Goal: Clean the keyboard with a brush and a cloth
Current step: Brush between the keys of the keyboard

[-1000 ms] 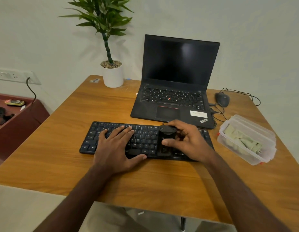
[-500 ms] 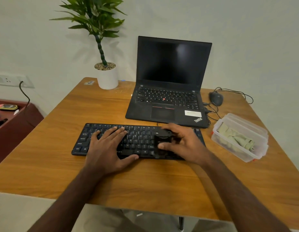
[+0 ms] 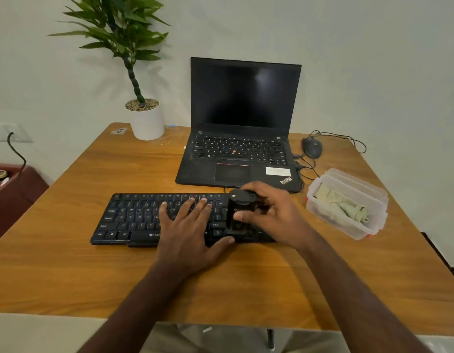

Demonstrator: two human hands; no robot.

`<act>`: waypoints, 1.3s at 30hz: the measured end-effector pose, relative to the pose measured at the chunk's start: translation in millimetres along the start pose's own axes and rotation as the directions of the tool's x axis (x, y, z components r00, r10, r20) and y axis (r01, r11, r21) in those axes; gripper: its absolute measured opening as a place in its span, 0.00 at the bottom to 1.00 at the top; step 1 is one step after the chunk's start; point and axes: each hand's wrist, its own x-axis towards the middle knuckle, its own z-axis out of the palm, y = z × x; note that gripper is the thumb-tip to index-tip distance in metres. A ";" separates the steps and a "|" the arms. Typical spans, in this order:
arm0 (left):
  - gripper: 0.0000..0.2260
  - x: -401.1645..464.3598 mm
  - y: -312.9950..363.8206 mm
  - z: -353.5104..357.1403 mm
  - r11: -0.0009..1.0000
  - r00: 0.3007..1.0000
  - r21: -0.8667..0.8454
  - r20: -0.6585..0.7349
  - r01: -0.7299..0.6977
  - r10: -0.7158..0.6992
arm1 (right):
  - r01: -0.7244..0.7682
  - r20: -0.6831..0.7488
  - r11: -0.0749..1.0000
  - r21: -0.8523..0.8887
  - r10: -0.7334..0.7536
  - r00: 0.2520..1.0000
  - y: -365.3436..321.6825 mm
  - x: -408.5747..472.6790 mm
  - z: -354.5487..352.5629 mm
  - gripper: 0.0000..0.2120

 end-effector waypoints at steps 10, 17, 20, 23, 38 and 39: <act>0.44 0.6 -5.7 5.8 1.000 1.000 -0.016 -0.011 0.019 -0.019 | -0.044 0.035 0.992 -0.117 0.048 0.998 23.5 -26.4 -78.9 0.18; 0.46 0.3 -5.2 3.9 1.000 1.000 -0.016 0.010 0.024 -0.023 | -0.023 -0.097 0.997 0.069 0.030 0.995 22.0 -29.5 -54.7 0.17; 0.45 0.6 -6.3 4.8 1.000 1.000 -0.019 0.015 0.018 -0.017 | -0.051 -0.055 0.998 0.033 0.053 0.997 22.2 -31.0 -44.7 0.16; 0.44 1.3 -6.2 4.7 1.000 1.000 -0.019 0.012 0.019 -0.019 | -0.081 -0.065 0.996 0.025 0.082 0.994 26.7 -44.9 -63.3 0.17; 0.44 1.7 -5.2 4.0 1.000 1.000 -0.001 0.016 0.022 -0.022 | -0.032 -0.165 0.997 0.066 0.042 0.985 30.1 -62.9 -63.4 0.17; 0.44 1.7 -5.5 4.1 1.000 1.000 -0.001 0.019 0.023 -0.023 | -0.047 -0.151 0.998 0.040 0.052 0.987 30.7 -64.9 -66.8 0.17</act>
